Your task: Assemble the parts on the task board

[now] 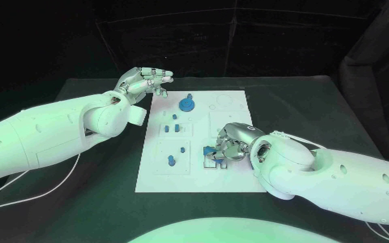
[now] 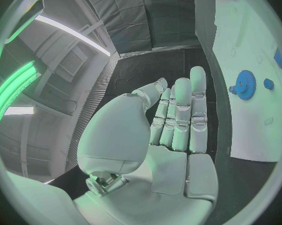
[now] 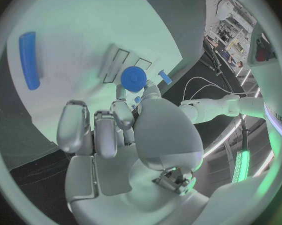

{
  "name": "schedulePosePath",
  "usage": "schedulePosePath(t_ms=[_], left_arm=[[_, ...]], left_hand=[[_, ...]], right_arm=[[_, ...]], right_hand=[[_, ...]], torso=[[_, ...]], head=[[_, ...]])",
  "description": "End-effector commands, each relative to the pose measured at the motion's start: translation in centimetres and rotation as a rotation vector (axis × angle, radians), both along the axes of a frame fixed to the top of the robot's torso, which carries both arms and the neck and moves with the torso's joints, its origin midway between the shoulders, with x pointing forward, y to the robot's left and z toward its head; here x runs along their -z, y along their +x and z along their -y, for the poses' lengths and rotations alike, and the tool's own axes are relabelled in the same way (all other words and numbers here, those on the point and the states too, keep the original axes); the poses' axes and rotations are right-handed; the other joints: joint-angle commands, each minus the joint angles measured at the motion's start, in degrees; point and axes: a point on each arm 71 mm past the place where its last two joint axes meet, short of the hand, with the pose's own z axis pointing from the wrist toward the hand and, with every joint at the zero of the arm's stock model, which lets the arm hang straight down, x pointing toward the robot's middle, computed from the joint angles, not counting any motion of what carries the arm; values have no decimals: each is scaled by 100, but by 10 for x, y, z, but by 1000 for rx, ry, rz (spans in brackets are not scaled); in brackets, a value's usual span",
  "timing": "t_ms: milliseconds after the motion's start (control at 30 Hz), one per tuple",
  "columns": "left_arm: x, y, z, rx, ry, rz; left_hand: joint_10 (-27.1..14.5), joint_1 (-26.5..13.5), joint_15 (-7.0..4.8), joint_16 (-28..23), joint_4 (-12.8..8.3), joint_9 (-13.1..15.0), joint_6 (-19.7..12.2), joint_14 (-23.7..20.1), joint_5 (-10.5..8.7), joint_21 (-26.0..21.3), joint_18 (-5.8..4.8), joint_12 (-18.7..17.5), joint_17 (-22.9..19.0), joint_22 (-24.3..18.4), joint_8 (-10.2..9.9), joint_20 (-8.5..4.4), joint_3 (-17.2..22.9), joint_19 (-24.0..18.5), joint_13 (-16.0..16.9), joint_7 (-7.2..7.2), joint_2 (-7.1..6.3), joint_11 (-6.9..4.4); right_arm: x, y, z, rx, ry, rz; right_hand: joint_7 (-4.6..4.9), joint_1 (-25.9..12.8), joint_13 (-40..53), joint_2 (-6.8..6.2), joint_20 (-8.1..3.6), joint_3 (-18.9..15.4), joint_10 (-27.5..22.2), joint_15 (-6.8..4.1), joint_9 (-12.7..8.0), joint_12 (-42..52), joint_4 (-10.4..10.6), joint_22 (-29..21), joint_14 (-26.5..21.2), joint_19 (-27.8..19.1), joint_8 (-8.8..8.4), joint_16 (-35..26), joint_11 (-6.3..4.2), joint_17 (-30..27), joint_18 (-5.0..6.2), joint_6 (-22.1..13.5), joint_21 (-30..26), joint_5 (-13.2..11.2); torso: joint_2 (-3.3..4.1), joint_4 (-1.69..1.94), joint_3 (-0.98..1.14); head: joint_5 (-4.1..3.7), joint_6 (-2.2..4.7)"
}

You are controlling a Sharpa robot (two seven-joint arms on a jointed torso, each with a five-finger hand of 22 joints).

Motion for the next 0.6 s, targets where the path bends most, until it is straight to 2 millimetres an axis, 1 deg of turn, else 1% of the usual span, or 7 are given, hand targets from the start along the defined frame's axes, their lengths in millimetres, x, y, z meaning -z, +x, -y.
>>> schedulePosePath(t_ms=[33, 333, 500, 600], left_arm=[[-1, 0, 1, 12, -8, 1], [-1, -1, 1, 12, -7, -2], [-1, -1, 1, 14, -7, -3], [-1, -1, 1, 14, -7, -4]], left_hand=[[-35, -21, -10, -1, -35, -9, -50, -42, 19, -32, 74, 30, -5, -8, 30, 26, -9, -14, -9, -6, 10, -6], [-39, -13, -11, 0, -47, -10, -55, -44, 20, -32, 75, 33, -8, -8, 33, 25, -4, -14, -11, -6, 9, -7], [-39, -13, -11, 0, -47, -10, -55, -44, 20, -32, 75, 33, -8, -8, 33, 25, -4, -14, -11, -6, 9, -7], [-39, -13, -11, 0, -47, -10, -55, -44, 20, -32, 75, 33, -8, -8, 33, 25, -4, -14, -11, -6, 9, -7]], right_arm=[[1, -1, -1, -19, -70, 3], [2, -3, -2, -36, -98, -10], [2, -3, -3, -32, -90, -5], [1, -3, -3, -26, -85, -3]], right_hand=[[-32, -109, 68, 44, -20, -63, 67, -49, 57, 43, 6, 51, 356, 61, 80, 20, -56, 118, -95, 122, 42, -80], [-136, -356, 254, 187, -75, -176, 245, -116, 168, 196, 10, 288, 409, 155, 204, 148, -144, 408, -137, 329, 161, -139], [-176, -446, 421, 280, -101, -212, 362, -144, 202, 347, 12, 425, 436, 207, 233, 217, -179, 561, -162, 411, 230, -138], [-185, -482, 453, 314, -108, -225, 387, -151, 210, 371, 15, 458, 440, 219, 236, 230, -187, 590, -169, 432, 247, -141]], torso=[[1, 4, 0], [3, 4, 2], [3, 0, 2], [3, 0, 0]], head=[[4, 0], [-6, -1], [-9, -3], [-10, -2]])
